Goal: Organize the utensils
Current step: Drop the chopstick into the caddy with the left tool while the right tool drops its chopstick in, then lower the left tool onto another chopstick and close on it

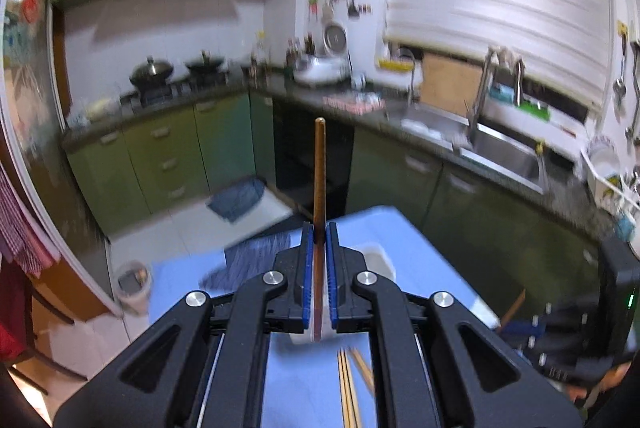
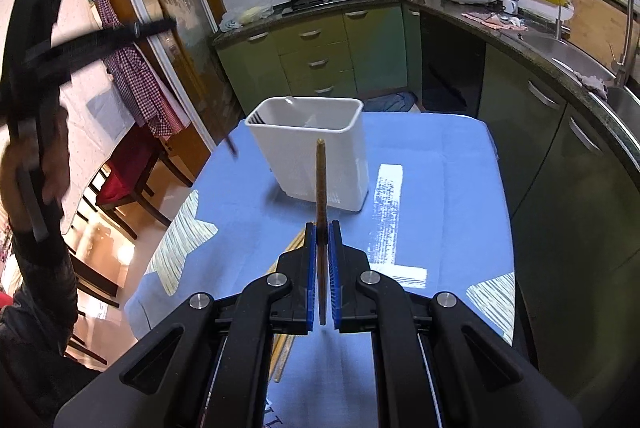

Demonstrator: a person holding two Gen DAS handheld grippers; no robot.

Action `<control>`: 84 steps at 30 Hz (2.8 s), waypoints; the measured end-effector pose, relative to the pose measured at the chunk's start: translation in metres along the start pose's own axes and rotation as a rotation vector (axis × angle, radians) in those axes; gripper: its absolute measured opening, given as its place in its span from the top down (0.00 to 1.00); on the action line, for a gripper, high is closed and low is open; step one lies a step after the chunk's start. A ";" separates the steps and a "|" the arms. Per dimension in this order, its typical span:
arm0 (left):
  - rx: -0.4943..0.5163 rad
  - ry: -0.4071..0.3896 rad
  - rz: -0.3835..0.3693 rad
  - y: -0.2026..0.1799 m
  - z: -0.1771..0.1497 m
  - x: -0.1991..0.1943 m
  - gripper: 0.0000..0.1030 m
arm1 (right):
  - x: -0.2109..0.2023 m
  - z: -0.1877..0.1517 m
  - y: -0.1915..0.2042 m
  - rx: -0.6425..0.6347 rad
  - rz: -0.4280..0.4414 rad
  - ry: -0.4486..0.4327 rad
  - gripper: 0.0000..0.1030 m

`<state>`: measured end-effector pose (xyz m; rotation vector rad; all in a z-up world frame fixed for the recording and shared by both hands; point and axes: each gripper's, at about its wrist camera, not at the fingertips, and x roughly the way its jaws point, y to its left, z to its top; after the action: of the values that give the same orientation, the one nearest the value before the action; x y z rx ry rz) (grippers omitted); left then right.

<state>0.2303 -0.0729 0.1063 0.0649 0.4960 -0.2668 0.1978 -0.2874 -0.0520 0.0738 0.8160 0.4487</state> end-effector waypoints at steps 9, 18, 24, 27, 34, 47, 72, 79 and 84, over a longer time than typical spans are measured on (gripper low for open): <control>-0.032 0.007 0.057 0.001 0.017 0.057 0.94 | -0.004 -0.006 -0.024 0.038 -0.010 0.004 0.93; -0.031 0.116 0.059 0.011 -0.016 0.095 0.82 | -0.017 0.017 -0.018 0.018 -0.014 -0.045 0.93; -0.031 0.093 0.043 0.015 -0.024 0.070 0.77 | -0.041 0.063 -0.008 0.006 -0.010 -0.152 0.93; -0.031 0.083 0.039 0.018 -0.026 0.054 0.77 | -0.051 0.097 -0.003 0.010 0.000 -0.219 0.93; -0.013 0.068 0.040 0.020 -0.039 0.025 0.77 | -0.035 0.168 0.000 0.042 -0.020 -0.330 0.93; -0.004 0.165 0.025 0.015 -0.069 0.027 0.76 | 0.072 0.170 -0.008 0.044 -0.051 -0.114 0.90; 0.019 0.705 -0.031 -0.020 -0.219 0.149 0.76 | 0.045 -0.004 -0.065 0.098 -0.051 0.048 0.82; 0.040 0.743 -0.016 -0.027 -0.229 0.160 0.77 | 0.066 -0.019 -0.068 0.090 -0.029 0.110 0.82; 0.056 0.758 -0.006 -0.030 -0.231 0.164 0.77 | 0.074 -0.019 -0.063 0.086 -0.025 0.128 0.82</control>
<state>0.2546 -0.1112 -0.1754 0.2231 1.2419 -0.2567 0.2507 -0.3153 -0.1304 0.1153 0.9615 0.3981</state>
